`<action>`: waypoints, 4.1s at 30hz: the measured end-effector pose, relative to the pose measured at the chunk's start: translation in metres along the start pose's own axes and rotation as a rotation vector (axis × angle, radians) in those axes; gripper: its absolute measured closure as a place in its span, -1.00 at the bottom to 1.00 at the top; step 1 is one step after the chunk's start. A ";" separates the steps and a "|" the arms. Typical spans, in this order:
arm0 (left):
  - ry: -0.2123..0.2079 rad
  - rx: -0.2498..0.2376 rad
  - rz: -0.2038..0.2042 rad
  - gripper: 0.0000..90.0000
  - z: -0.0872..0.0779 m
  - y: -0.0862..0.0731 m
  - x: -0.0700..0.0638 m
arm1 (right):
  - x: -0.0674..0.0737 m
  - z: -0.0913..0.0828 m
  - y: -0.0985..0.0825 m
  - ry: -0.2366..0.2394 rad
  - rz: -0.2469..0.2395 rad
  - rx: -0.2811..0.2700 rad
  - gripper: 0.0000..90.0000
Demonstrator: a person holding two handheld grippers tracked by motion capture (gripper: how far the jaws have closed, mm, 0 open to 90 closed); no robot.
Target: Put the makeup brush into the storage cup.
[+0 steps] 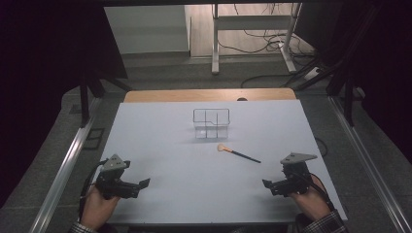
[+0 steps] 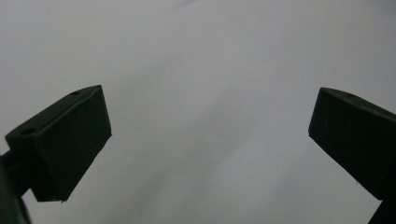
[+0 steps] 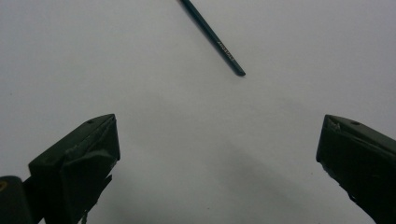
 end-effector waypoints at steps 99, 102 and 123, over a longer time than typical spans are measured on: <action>-0.036 0.012 0.008 -1.00 0.003 -0.001 -0.002 | -0.012 0.010 0.050 -0.075 -0.048 0.102 -1.00; -0.037 0.013 0.004 -1.00 0.004 -0.001 -0.002 | -0.014 0.012 0.051 -0.076 -0.037 0.113 -1.00; -0.024 0.019 0.007 -1.00 0.004 -0.002 0.000 | -0.020 0.028 0.064 -0.099 -0.055 0.188 -1.00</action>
Point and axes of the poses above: each handheld gripper's, and its own axes: z roughly forward along the jaws, y roughly out of its top, x roughly to its left, the point moved 10 cm from there along z, roughly forward along the jaws, and after that the axes turned 12 degrees about x, right-handed, at the moved point
